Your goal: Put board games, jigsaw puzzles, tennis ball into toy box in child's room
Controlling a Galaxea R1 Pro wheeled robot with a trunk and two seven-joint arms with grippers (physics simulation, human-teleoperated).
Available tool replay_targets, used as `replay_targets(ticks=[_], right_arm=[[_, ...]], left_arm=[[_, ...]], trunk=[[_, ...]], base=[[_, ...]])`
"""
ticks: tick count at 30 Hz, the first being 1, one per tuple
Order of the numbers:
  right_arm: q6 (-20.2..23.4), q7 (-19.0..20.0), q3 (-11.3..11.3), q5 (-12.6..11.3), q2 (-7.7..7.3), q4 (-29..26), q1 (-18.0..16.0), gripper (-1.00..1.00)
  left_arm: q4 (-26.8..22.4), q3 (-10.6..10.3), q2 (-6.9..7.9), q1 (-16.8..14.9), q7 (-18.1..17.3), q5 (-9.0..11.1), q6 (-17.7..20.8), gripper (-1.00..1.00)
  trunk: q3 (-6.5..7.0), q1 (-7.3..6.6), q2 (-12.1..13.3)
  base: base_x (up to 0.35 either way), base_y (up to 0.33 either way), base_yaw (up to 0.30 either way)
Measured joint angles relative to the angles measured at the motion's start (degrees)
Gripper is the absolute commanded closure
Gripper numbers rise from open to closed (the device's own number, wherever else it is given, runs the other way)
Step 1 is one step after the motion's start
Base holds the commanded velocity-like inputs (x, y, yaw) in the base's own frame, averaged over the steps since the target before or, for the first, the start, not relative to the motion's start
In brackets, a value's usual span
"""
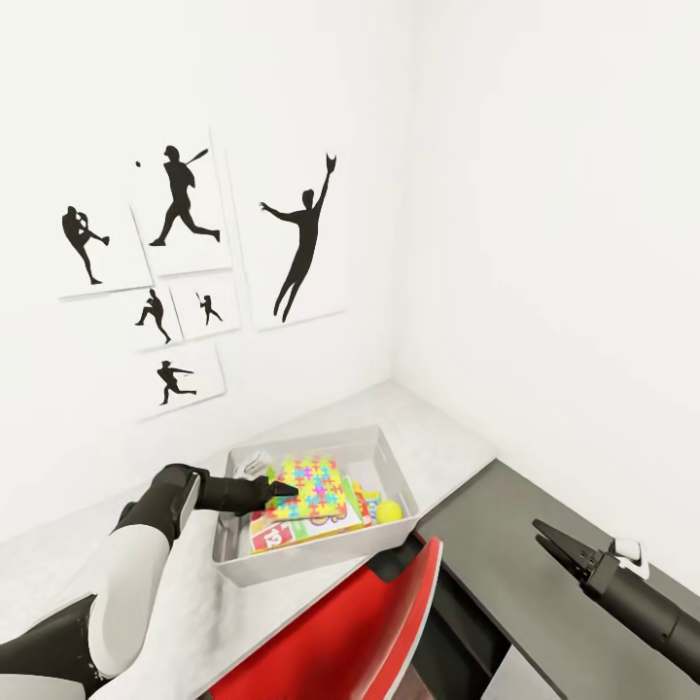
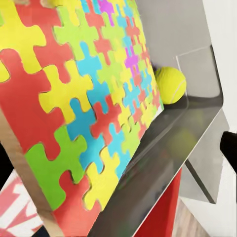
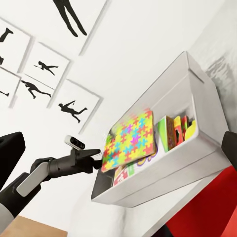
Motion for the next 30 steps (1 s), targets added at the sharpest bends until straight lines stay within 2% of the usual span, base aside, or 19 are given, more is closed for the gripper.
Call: replay_targets(ticks=[8, 16, 18, 26, 30], right_arm=[[0.00, 0.00, 0.00, 0.00, 0.00, 0.00, 0.00, -1.00], [-0.01, 0.06, -0.01, 0.00, 0.00, 0.00, 0.00, -1.00], [-0.01, 0.08, -0.01, -0.02, 0.00, 0.00, 0.00, -1.00], [0.00, 0.09, -0.01, -0.01, 0.00, 0.00, 0.00, -1.00], [0.00, 0.09, -0.01, -0.01, 0.00, 0.00, 0.00, -1.00]], left_arm=[[-0.57, 0.27, 0.40, 0.00, -1.47, 0.03, -0.03, -1.00], [-5.03, 0.38, 0.81, 0.00, -10.02, -0.15, 0.51, -1.00], [-5.66, 0.35, 1.28, 0.04, -12.63, -0.32, 0.54, -1.00], [-6.08, 0.36, 3.62, 0.08, -15.83, -0.04, 0.53, -1.00], [-6.10, 0.34, 4.83, 0.07, -19.13, -0.10, 0.43, -1.00]], trunk=[[0.00, 0.00, 0.00], [0.41, 0.00, -0.01], [0.57, 0.00, -0.01], [1.25, 0.00, -0.01], [1.60, 0.00, -0.01]], base=[[0.000, 0.000, 0.000], [0.000, 0.000, -0.062], [0.000, 0.000, -0.100], [0.000, 0.000, -0.104], [0.000, 0.000, -0.106]])
